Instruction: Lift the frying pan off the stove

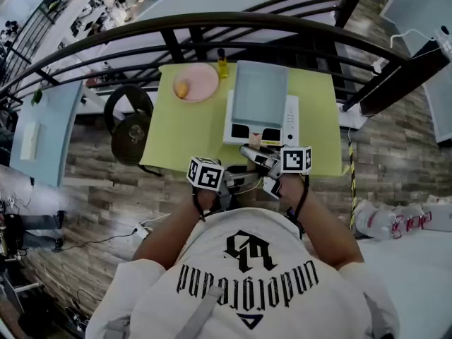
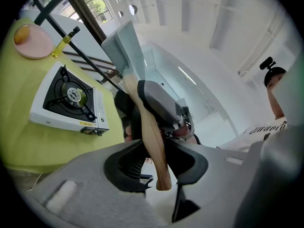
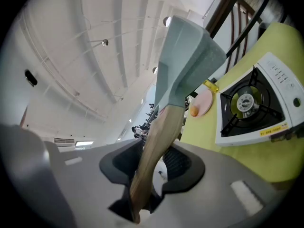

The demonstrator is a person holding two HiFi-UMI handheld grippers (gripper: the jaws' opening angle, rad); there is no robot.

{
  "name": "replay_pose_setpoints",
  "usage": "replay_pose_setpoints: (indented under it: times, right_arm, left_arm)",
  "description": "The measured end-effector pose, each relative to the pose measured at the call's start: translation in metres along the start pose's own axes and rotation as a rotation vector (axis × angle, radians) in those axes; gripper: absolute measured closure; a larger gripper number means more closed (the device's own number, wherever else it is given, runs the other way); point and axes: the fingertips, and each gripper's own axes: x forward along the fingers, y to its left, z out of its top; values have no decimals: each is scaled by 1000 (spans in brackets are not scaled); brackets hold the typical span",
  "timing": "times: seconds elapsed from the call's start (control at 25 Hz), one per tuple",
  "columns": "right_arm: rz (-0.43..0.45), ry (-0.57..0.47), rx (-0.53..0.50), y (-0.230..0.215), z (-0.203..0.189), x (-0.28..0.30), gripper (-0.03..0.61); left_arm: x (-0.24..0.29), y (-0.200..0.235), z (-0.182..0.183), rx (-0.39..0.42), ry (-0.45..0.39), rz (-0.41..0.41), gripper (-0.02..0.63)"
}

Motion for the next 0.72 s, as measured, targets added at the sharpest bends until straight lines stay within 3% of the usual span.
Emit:
replay_pose_setpoints:
  times: [0.36, 0.72]
  right_arm:
    - [9, 49, 34, 3, -61, -63, 445]
    - [24, 80, 73, 15, -124, -92, 446]
  left_arm:
    - [39, -29, -72, -45, -20, 28, 476]
    - [44, -52, -137, -77, -7, 64, 476]
